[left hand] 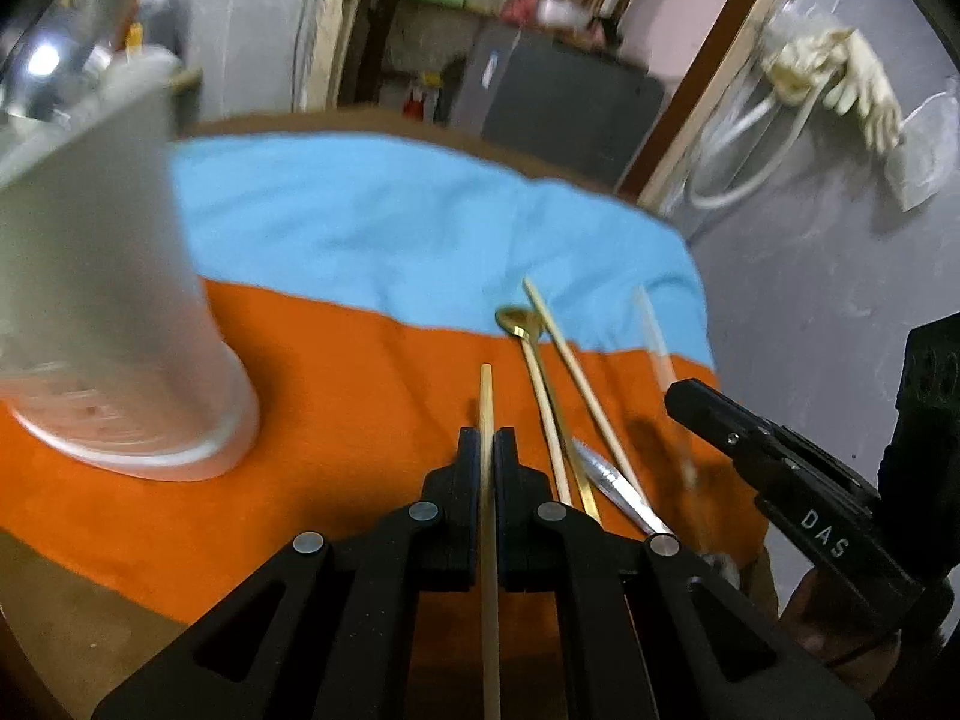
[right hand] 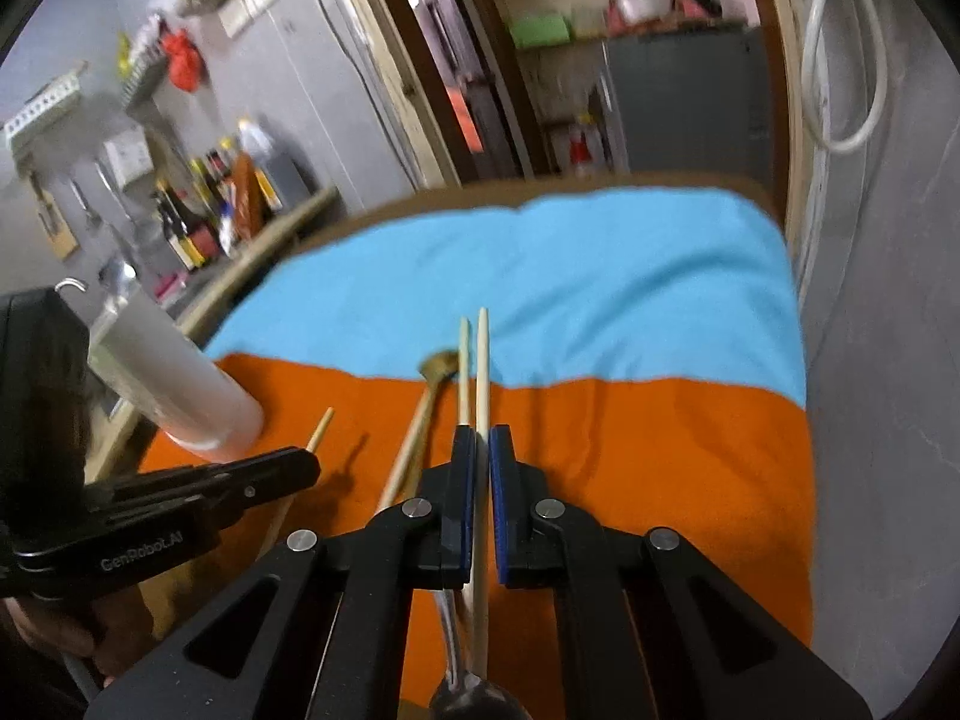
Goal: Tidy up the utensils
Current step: 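Lift the chopstick with the left tool while the right tool lifts its chopstick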
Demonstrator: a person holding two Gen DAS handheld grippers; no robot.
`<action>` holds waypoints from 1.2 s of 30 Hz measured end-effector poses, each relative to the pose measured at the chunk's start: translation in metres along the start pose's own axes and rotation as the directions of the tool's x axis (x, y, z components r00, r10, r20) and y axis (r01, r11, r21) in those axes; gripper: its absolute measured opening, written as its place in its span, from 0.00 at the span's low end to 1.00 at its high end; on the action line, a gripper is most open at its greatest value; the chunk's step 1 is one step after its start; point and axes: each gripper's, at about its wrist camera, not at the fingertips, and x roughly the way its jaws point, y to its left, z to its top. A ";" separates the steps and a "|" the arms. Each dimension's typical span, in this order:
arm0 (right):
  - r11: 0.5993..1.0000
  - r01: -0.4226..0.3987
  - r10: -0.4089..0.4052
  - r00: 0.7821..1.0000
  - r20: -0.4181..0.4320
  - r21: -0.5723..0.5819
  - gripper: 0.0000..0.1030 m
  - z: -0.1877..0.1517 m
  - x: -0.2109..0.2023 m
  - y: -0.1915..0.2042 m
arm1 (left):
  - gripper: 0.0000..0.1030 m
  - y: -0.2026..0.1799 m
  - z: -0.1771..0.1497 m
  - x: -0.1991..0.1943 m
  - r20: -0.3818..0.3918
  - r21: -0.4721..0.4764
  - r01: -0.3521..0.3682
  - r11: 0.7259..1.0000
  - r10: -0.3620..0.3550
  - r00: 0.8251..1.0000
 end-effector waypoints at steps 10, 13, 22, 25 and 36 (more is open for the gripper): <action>0.997 0.073 -0.072 0.996 0.048 -0.013 0.03 -0.001 -0.004 0.020 | 0.02 -0.004 0.001 -0.016 0.073 0.044 0.002 0.999 -0.006 0.997; 0.995 0.091 -0.091 0.996 -0.007 0.029 0.05 0.000 0.009 0.006 | 0.02 0.001 -0.002 -0.009 0.029 0.023 -0.008 1.000 0.007 1.000; 0.996 0.089 -0.087 0.986 -0.139 0.005 0.07 -0.002 0.033 0.002 | 0.02 0.011 -0.009 -0.007 -0.004 -0.009 -0.007 1.000 0.007 1.000; 0.993 0.116 -0.114 0.974 -0.195 -0.003 0.07 -0.003 0.043 0.002 | 0.02 0.012 -0.010 -0.007 -0.006 -0.012 -0.002 1.000 0.002 1.000; 0.973 0.207 -0.224 0.947 -0.231 -0.098 0.04 0.006 0.055 0.018 | 0.02 0.012 -0.011 -0.008 -0.008 -0.019 0.017 1.000 -0.017 1.000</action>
